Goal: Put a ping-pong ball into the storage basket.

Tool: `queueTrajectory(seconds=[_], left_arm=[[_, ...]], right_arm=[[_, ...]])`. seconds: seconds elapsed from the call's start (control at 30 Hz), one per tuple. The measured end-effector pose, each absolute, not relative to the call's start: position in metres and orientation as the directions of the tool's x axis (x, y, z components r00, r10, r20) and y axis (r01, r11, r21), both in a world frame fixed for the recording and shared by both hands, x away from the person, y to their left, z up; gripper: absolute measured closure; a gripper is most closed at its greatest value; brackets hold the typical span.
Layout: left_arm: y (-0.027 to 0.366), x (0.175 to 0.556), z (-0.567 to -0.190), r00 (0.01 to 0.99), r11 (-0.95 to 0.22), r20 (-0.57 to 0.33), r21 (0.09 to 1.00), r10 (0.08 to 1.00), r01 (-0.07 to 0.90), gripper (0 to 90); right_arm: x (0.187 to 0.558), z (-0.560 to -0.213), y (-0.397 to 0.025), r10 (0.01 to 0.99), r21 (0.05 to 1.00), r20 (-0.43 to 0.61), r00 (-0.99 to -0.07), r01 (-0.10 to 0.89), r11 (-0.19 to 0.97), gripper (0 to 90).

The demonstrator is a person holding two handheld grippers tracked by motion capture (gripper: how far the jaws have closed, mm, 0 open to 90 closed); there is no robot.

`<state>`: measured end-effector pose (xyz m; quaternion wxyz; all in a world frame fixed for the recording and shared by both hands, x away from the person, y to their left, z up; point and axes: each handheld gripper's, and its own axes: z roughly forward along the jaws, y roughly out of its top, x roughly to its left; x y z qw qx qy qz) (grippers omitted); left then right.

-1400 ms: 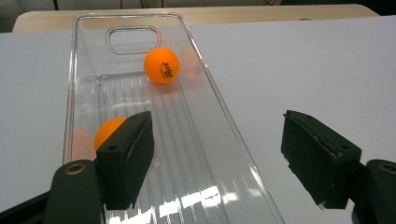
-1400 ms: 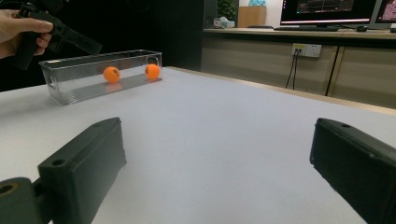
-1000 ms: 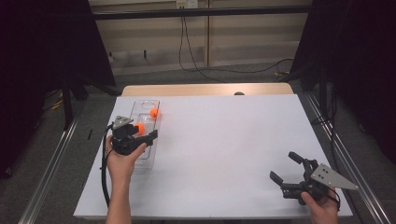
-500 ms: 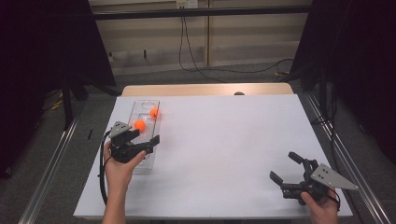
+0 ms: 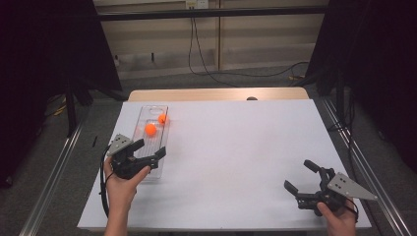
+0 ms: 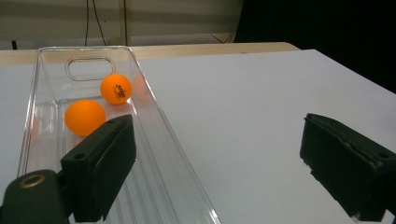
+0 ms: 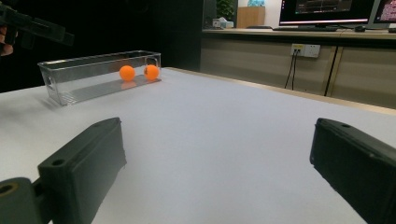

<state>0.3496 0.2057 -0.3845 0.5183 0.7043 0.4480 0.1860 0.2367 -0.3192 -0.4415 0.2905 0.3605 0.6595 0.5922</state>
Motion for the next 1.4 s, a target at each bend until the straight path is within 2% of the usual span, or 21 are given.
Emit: queueTrajectory(seconds=[0.47,1.4], left_arm=[[0.214,0.336,-0.392,0.546,-0.065,-0.171,0.92,0.82,0.386,7.2],[0.222,0.318,-0.414,0.557,-0.046,-0.168,0.935,0.814,0.35,4.7]], right_arm=[[0.236,-0.441,-0.319,0.82,0.991,0.043,-0.57,0.13,0.039,2.8],[0.236,-0.442,-0.316,0.814,0.99,0.039,-0.58,0.135,0.049,2.7]])
